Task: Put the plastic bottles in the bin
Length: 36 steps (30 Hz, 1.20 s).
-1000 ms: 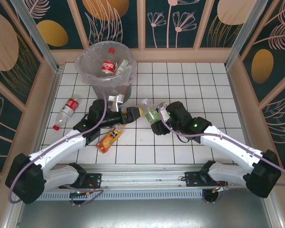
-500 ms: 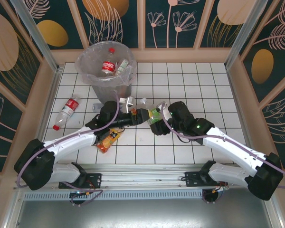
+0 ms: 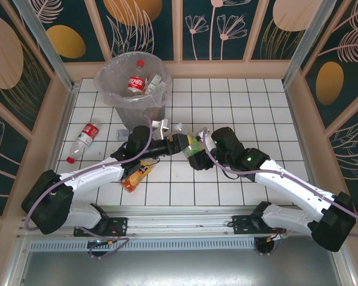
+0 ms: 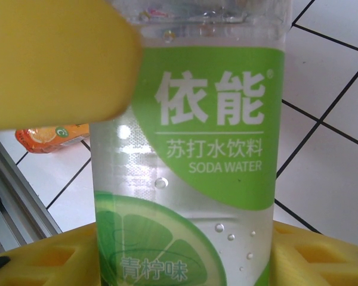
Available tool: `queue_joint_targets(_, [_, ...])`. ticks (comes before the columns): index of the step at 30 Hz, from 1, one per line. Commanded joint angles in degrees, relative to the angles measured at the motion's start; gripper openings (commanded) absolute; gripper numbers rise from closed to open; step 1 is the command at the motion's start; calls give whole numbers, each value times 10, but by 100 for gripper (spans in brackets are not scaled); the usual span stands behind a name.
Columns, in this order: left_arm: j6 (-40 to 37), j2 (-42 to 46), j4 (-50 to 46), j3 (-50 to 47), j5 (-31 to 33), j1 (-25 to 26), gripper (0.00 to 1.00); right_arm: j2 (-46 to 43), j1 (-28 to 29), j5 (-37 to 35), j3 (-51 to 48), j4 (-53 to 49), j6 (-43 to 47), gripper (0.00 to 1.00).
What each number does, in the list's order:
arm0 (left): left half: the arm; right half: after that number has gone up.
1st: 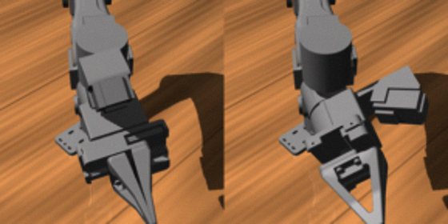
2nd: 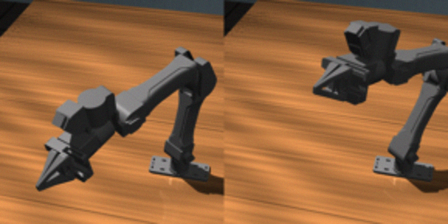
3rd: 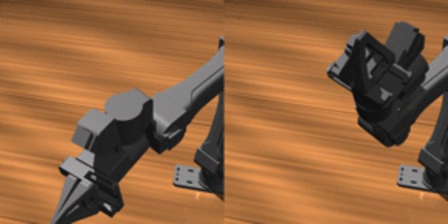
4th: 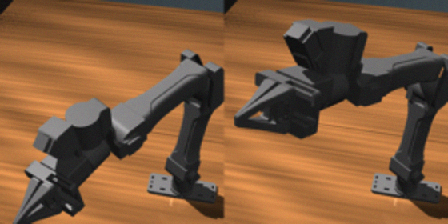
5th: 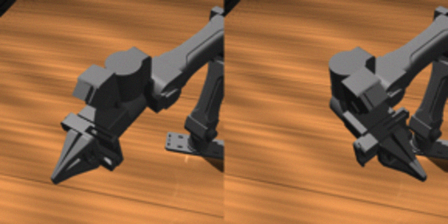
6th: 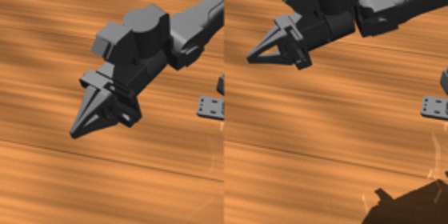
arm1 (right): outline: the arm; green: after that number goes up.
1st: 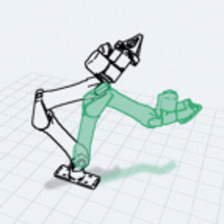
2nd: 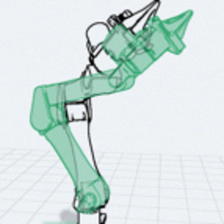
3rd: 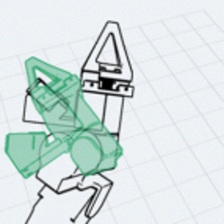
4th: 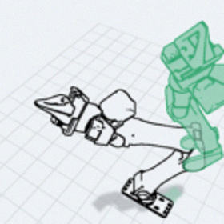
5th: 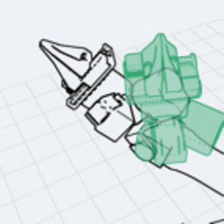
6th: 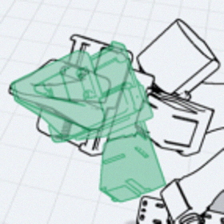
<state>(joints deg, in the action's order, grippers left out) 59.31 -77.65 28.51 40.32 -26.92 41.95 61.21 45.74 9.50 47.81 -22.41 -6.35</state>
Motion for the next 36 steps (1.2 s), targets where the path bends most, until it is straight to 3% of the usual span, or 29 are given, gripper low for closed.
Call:
queue_joint_targets(1, [2, -6, 26, 21, 10, 3, 77, -11, -3, 14, -10, 18, 0, 59])
queue_joint_targets(11, [2, -6, 16, 25, 22, 2, 64, -15, -3, 17, -12, 20, 0, 59])
queue_joint_targets(18, [-2, -9, 13, 27, 25, 3, 60, -17, -3, 15, -13, 21, 0, 60])
queue_joint_targets(22, [-10, -3, -1, 34, 30, 3, 59, -16, -3, 13, -12, 20, -2, 66])
queue_joint_targets(27, [-52, 11, -78, 67, 64, 3, 59, -25, -2, 15, -12, 22, -3, 83])
queue_joint_targets(36, [-165, 5, -273, 235, 134, -2, 60, -78, -2, 5, -24, 49, -40, 91])
